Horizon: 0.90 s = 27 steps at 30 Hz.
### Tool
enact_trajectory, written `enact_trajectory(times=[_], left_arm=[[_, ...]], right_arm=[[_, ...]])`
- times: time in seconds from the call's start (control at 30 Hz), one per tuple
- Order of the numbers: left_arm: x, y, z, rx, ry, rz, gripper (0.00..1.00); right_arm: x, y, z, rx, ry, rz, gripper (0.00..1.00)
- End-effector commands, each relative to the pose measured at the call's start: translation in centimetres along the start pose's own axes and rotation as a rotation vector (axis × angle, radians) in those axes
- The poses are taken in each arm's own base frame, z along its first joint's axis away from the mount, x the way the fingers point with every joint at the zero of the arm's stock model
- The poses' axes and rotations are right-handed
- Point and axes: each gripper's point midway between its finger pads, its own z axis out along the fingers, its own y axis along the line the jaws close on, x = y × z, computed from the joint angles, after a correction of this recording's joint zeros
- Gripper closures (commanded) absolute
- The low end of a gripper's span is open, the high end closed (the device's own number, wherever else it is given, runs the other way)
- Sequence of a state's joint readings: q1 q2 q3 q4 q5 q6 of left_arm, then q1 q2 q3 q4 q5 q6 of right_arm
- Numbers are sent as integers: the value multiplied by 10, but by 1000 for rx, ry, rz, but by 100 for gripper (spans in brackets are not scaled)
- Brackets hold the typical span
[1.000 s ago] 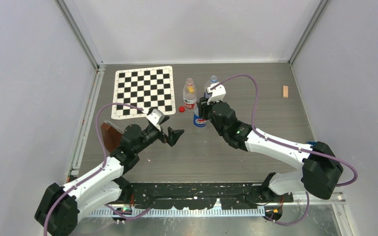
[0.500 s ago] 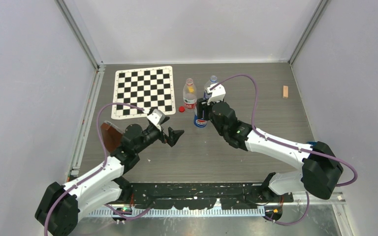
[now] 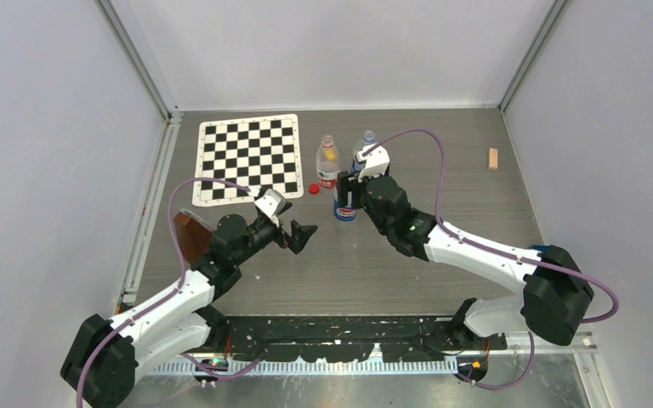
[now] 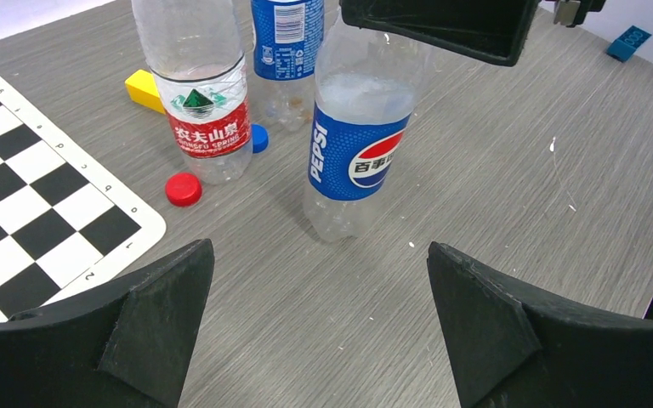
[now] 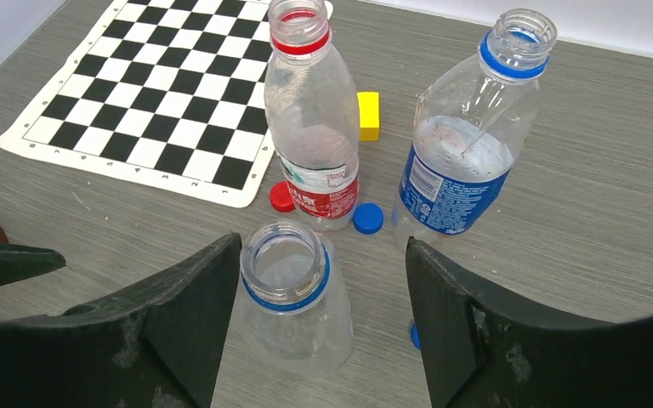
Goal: Unscrew the bottle caps
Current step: Place the plastic bottle at the center of the board, then reset both arms
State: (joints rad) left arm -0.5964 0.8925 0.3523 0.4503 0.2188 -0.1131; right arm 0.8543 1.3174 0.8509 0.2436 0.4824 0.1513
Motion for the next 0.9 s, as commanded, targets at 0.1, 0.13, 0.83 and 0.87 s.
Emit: enact_trajectory(times=[0.1, 0.13, 0.83, 0.87], left_arm=[[-12, 7, 3, -35, -31, 38, 0], [-12, 8, 3, -37, -31, 38, 0], [-15, 87, -29, -557, -48, -109, 0], [-16, 92, -31, -592, -52, -120, 0]], right_arm=[[-48, 7, -13, -45, -96, 62, 21], [-49, 7, -14, -48, -98, 64, 20], [-68, -111, -97, 320, -238, 275, 16], [-59, -128, -100, 372, -224, 287, 16]])
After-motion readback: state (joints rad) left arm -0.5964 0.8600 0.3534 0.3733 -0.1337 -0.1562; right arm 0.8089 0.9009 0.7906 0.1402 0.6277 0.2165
